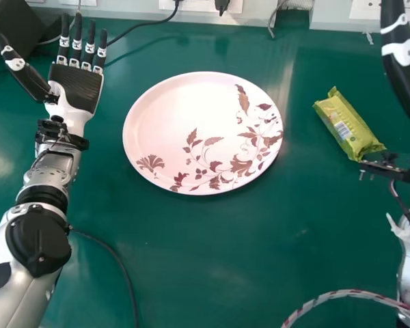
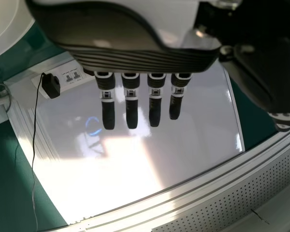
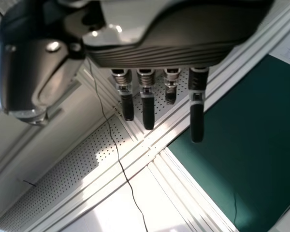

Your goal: Pick up biscuit and place it in the plate

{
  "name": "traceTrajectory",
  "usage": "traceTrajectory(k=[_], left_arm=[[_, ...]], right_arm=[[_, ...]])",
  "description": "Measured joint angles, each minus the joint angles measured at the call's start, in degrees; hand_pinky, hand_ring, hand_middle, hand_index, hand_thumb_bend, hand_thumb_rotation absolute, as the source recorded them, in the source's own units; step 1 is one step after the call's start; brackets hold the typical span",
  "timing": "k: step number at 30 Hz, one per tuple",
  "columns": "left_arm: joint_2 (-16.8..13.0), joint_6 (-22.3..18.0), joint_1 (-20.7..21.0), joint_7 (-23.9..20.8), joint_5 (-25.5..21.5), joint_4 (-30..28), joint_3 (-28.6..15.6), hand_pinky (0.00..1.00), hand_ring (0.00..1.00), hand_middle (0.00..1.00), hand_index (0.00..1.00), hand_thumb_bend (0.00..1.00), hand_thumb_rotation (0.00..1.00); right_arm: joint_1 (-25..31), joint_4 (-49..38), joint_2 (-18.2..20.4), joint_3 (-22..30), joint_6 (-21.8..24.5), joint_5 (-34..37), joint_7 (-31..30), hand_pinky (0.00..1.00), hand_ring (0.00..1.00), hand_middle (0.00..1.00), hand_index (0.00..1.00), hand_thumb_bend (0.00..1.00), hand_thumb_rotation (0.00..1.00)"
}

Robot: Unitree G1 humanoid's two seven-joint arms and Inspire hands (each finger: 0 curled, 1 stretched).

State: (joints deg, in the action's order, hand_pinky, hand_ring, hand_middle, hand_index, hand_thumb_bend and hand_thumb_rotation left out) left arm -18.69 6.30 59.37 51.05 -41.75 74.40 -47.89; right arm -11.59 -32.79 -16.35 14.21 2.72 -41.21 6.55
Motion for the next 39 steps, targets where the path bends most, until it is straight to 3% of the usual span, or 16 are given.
traceTrajectory(k=[4, 15, 30, 39], left_arm=[[-0.03, 0.03, 0.0, 0.04, 0.01, 0.0, 0.0, 0.69, 0.81, 0.87, 0.93, 1.0, 0.53], [-0.12, -0.08, 0.0, 0.15, 0.01, -0.03, 0.0, 0.84, 0.88, 0.91, 0.95, 1.0, 0.5], [-0.26, 0.15, 0.0, 0.24, -0.17, -0.04, -0.16, 0.91, 0.93, 0.96, 1.0, 1.0, 0.52], [-0.37, 0.45, -0.01, 0.47, -1.09, -0.05, -0.22, 0.96, 0.97, 1.0, 1.0, 1.0, 0.52]], right_arm=[[-0.05, -0.4, -0.03, -1.58, 3.0, -5.4, -0.32, 0.52, 0.65, 0.84, 0.9, 0.81, 0.47], [-0.38, -2.34, -0.02, -5.19, 8.05, -14.69, -3.32, 0.51, 0.64, 0.85, 0.91, 0.82, 0.45], [-0.45, -2.71, 0.0, -7.43, 10.66, -20.11, -7.32, 0.52, 0.65, 0.85, 0.93, 0.83, 0.46], [-1.15, -3.75, 0.09, -9.21, 13.82, -25.0, -13.68, 0.53, 0.65, 0.86, 0.95, 0.83, 0.47]])
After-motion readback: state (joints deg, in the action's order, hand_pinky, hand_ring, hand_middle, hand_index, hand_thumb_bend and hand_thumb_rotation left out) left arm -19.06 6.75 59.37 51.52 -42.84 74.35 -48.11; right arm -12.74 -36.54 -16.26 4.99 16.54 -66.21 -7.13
